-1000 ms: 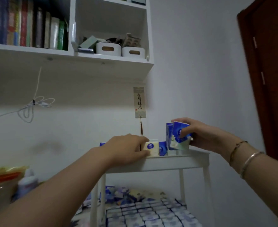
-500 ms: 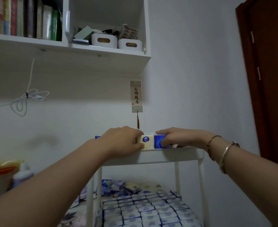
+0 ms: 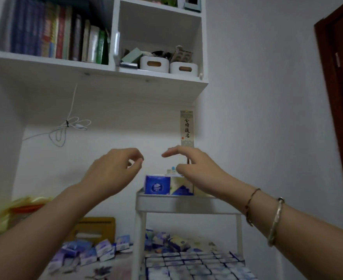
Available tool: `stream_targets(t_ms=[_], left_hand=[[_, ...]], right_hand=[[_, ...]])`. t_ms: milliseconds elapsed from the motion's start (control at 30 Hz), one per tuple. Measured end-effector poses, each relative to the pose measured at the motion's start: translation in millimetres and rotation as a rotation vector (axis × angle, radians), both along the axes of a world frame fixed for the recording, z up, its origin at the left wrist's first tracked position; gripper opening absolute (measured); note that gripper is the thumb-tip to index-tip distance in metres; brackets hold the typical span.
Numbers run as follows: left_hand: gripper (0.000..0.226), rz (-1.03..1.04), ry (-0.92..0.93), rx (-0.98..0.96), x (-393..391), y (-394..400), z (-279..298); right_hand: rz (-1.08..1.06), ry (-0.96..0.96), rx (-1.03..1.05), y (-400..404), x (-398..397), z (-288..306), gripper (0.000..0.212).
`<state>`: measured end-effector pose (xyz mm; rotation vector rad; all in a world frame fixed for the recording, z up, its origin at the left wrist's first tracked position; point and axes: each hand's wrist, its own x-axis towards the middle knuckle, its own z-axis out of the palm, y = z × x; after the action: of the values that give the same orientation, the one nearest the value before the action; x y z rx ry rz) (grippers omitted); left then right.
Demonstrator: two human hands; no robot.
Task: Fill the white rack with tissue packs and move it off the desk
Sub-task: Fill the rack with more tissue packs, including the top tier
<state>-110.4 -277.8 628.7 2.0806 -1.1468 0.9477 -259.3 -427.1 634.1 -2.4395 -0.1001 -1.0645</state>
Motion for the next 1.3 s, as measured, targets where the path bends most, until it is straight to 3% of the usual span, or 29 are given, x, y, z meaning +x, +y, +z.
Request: stream_targets(t_ms=[200, 433, 567, 733, 1000, 1300], left_hand=[[0.016, 0.106, 0.173, -0.196, 61, 74, -48], [0.018, 0.222, 0.332, -0.132, 149, 121, -162], [0.018, 0.313, 0.442, -0.094, 185, 121, -217], [0.020, 0.447, 0.517, -0.077, 226, 127, -263], [0.021, 0.528, 0.727, -0.481, 270, 165, -274], [0.025, 0.472, 0.941, -0.862, 291, 182, -273]], right_hand=[[0.111, 0.018, -0.074, 77, 74, -28, 0.045], [0.213, 0.193, 0.070, 132, 187, -111, 0.036], [0.167, 0.287, 0.149, 140, 245, -165, 0.025], [0.088, 0.382, 0.208, 143, 320, -220, 0.026], [0.170, 0.431, -0.020, 155, 428, -259, 0.037], [0.288, 0.406, -0.068, 200, 503, -268, 0.057]])
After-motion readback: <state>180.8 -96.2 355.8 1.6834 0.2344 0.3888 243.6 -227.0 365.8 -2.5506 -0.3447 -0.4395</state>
